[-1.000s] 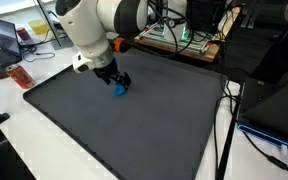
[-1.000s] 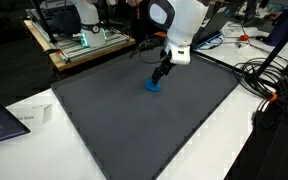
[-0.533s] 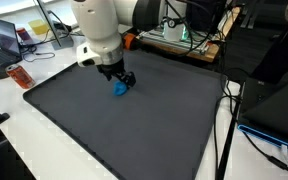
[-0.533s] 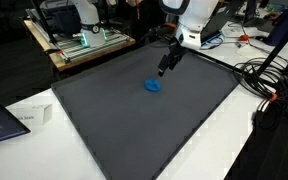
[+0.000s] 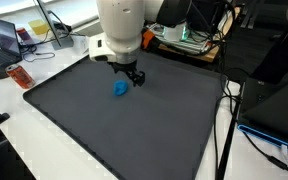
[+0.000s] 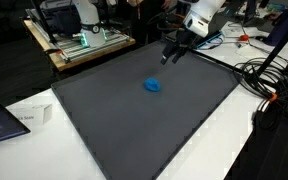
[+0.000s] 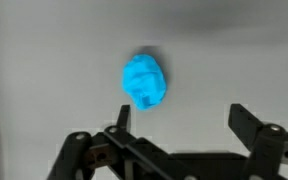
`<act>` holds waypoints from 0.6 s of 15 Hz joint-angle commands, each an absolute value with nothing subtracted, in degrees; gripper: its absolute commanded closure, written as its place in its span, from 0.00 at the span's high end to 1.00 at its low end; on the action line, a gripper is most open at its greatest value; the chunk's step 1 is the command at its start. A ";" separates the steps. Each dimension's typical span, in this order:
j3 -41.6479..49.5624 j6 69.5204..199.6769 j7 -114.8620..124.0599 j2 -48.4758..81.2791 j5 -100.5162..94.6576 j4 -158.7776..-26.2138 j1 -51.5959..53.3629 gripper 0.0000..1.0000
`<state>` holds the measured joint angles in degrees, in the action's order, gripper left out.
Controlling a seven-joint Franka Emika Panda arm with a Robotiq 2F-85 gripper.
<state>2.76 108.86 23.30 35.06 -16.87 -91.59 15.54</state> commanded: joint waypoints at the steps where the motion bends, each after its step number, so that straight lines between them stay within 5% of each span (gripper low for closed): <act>1: 3.24 102.58 28.19 36.73 -18.42 -85.98 17.27 1.00; 9: 3.27 93.87 39.25 41.34 -17.47 -75.66 19.14 1.00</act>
<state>2.76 96.82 34.46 38.15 -17.23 -80.96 18.02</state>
